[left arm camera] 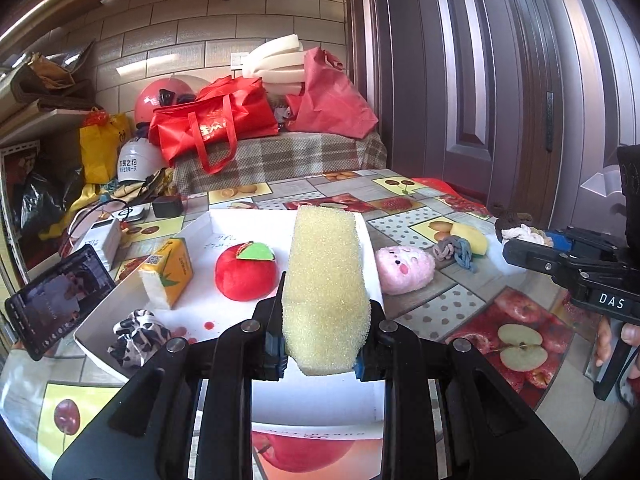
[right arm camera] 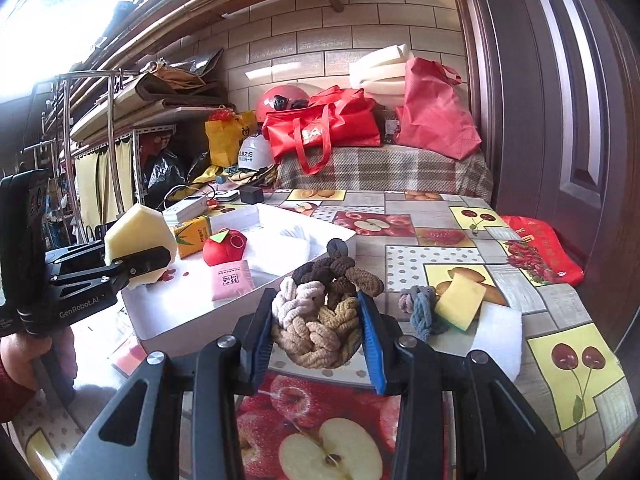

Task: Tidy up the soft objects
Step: 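Carry the yellow sponge and braided rope toy over the white tray with both tools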

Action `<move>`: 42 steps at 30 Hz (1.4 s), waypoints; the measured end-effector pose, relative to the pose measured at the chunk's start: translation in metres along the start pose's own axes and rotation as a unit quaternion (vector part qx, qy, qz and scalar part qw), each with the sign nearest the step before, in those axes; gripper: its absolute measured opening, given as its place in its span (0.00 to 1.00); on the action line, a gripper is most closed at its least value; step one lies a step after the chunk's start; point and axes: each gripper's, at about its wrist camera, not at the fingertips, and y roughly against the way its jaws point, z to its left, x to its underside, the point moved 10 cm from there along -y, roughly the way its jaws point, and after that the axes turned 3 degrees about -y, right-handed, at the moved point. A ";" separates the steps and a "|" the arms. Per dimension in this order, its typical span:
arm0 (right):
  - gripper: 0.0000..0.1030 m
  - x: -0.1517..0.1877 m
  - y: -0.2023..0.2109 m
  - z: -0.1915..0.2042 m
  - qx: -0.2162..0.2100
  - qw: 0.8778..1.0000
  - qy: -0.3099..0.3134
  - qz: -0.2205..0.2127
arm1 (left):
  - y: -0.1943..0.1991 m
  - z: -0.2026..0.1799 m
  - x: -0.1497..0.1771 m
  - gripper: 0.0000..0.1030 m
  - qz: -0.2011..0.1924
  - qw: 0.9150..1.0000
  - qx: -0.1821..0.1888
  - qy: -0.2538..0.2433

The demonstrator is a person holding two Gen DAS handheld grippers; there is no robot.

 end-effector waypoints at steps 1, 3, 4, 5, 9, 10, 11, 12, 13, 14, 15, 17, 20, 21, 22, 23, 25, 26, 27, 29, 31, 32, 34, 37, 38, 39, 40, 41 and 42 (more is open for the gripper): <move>0.38 0.000 -0.003 0.005 -0.004 1.000 0.002 0.002 | 0.001 0.008 0.001 0.22 0.000 1.000 -0.006 0.004; 0.38 0.001 -0.009 0.016 -0.011 1.000 0.006 0.006 | 0.002 0.023 0.003 0.22 -0.001 1.000 -0.017 0.012; 0.38 0.001 -0.012 0.021 -0.015 1.000 0.007 0.008 | 0.003 0.033 0.004 0.22 -0.001 1.000 -0.024 0.018; 0.38 0.001 -0.014 0.026 -0.018 1.000 0.007 0.010 | 0.004 0.042 0.005 0.22 -0.001 0.999 -0.031 0.024; 0.38 0.000 -0.026 0.041 -0.030 0.999 0.012 0.014 | 0.005 0.079 0.010 0.22 0.001 0.997 -0.057 0.056; 0.38 0.000 -0.029 0.044 -0.033 0.999 0.013 0.015 | 0.003 0.086 0.010 0.22 0.004 0.996 -0.061 0.064; 0.38 -0.001 -0.032 0.047 -0.035 0.999 0.015 0.016 | 0.001 0.091 0.011 0.22 0.006 0.995 -0.064 0.071; 0.38 -0.001 -0.036 0.051 -0.038 0.999 0.015 0.017 | -0.001 0.094 0.012 0.22 0.009 0.995 -0.065 0.077; 0.38 -0.002 -0.039 0.054 -0.040 0.999 0.016 0.018 | -0.003 0.095 0.012 0.22 0.011 0.995 -0.067 0.078; 0.38 -0.003 -0.042 0.056 -0.041 0.999 0.016 0.020 | -0.004 0.096 0.012 0.22 0.011 0.995 -0.067 0.077; 0.38 -0.003 -0.046 0.059 -0.043 0.999 0.018 0.022 | -0.006 0.095 0.012 0.22 0.012 0.995 -0.067 0.074; 0.38 -0.004 -0.052 0.065 -0.045 0.998 0.022 0.026 | -0.011 0.093 0.011 0.22 0.016 0.995 -0.066 0.066; 0.38 -0.006 -0.062 0.073 -0.048 0.998 0.027 0.029 | -0.020 0.092 0.010 0.22 0.025 0.996 -0.065 0.062; 0.38 -0.006 -0.064 0.075 -0.050 0.998 0.028 0.030 | -0.024 0.092 0.010 0.22 0.026 0.996 -0.065 0.062; 0.38 -0.007 -0.067 0.078 -0.051 0.998 0.029 0.031 | -0.027 0.093 0.009 0.22 0.028 0.996 -0.064 0.063; 0.38 -0.007 -0.070 0.080 -0.052 0.998 0.030 0.033 | -0.029 0.094 0.009 0.22 0.030 0.996 -0.062 0.064; 0.38 -0.008 -0.075 0.085 -0.055 0.997 0.032 0.036 | -0.034 0.095 0.008 0.22 0.036 0.995 -0.061 0.067; 0.38 -0.009 -0.078 0.087 -0.056 0.997 0.033 0.038 | -0.037 0.096 0.008 0.22 0.039 0.995 -0.060 0.069; 0.38 -0.010 -0.081 0.090 -0.058 0.997 0.035 0.039 | -0.039 0.098 0.008 0.22 0.041 0.995 -0.059 0.072; 0.38 -0.011 -0.087 0.096 -0.062 0.997 0.037 0.039 | -0.041 0.102 0.007 0.22 0.040 0.994 -0.061 0.077; 0.38 -0.013 -0.092 0.104 -0.067 0.996 0.041 0.040 | -0.043 0.107 0.005 0.22 0.037 0.994 -0.069 0.078; 0.38 -0.013 -0.096 0.108 -0.070 0.996 0.043 0.041 | -0.045 0.111 0.004 0.22 0.036 0.993 -0.075 0.078; 0.38 -0.014 -0.101 0.117 -0.078 0.995 0.048 0.044 | -0.048 0.117 0.004 0.22 0.038 0.992 -0.083 0.083; 0.38 -0.015 -0.111 0.128 -0.085 0.994 0.057 0.049 | -0.052 0.122 0.005 0.22 0.044 0.991 -0.090 0.089; 0.38 -0.015 -0.114 0.131 -0.085 0.993 0.059 0.051 | -0.052 0.124 0.005 0.22 0.044 0.991 -0.093 0.090; 0.38 -0.015 -0.118 0.133 -0.086 0.993 0.061 0.055 | -0.053 0.125 0.005 0.22 0.045 0.990 -0.094 0.092; 0.39 -0.015 -0.121 0.134 -0.084 0.993 0.062 0.060 | -0.054 0.128 0.006 0.22 0.047 0.990 -0.095 0.096; 0.39 -0.014 -0.125 0.133 -0.081 0.993 0.061 0.065 | -0.056 0.130 0.007 0.22 0.051 0.989 -0.095 0.101; 0.39 -0.014 -0.128 0.132 -0.079 0.993 0.056 0.070 | -0.057 0.133 0.008 0.22 0.055 0.988 -0.095 0.107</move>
